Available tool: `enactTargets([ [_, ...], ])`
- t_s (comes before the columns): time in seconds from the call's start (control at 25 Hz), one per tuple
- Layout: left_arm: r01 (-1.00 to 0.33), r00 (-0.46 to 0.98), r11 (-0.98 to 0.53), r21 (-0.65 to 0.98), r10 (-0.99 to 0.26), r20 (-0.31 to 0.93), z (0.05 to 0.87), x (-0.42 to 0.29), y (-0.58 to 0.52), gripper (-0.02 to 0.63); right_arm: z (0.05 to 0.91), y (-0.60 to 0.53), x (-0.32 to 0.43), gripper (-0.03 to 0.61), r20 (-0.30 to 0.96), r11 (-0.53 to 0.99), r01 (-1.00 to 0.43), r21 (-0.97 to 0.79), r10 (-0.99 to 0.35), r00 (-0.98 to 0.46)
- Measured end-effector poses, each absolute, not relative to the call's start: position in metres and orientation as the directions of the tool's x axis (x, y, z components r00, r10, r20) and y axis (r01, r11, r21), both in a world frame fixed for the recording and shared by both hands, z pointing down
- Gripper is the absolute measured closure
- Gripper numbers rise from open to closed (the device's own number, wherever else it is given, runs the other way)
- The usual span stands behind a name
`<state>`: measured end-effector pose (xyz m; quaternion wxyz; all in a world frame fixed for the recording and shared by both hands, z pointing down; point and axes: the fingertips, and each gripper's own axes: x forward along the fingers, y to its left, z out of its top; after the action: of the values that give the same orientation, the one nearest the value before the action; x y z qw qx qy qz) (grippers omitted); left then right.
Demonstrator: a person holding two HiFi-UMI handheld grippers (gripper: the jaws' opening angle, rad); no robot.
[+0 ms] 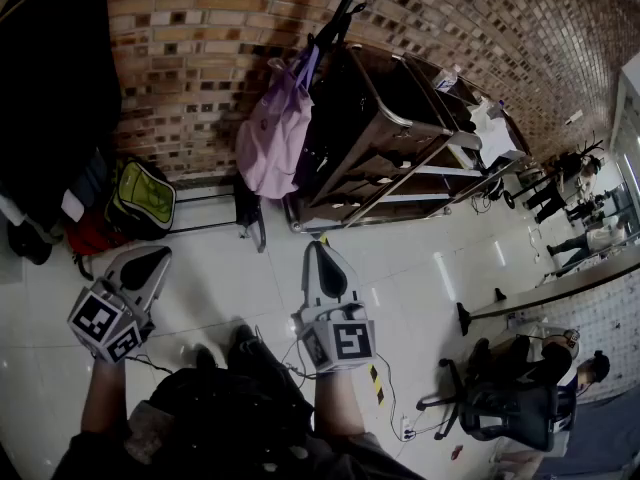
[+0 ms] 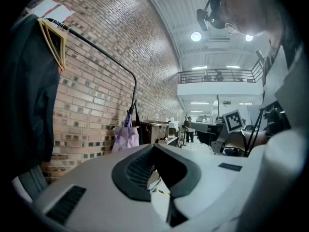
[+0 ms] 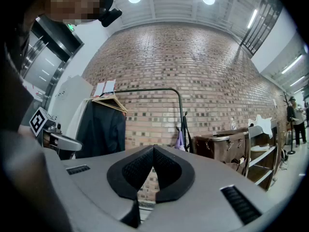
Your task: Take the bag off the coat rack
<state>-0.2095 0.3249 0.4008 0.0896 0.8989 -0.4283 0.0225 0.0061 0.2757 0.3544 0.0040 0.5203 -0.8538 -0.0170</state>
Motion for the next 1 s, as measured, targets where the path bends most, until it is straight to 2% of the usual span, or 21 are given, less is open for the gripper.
enactTargets([
  [0.32, -0.792, 0.610, -0.596, 0.133, -0.783, 0.123, 0.413, -0.197, 0.280, 0.600, 0.375, 0.225, 0.030, 0.571, -0.042, 0.455, -0.890, -0.022, -0.890, -0.454],
  [0.52, -0.811, 0.584, -0.574, 0.115, -0.805, 0.104, 0.413, -0.182, 0.224, 0.600, 0.378, 0.165, 0.049, 0.571, -0.072, 0.478, -0.878, 0.000, -0.876, -0.477],
  [1.0, -0.832, 0.555, -0.552, 0.057, -0.831, 0.052, 0.395, -0.144, 0.094, 0.599, 0.366, 0.028, 0.099, 0.571, -0.153, 0.475, -0.876, -0.086, -0.875, -0.460],
])
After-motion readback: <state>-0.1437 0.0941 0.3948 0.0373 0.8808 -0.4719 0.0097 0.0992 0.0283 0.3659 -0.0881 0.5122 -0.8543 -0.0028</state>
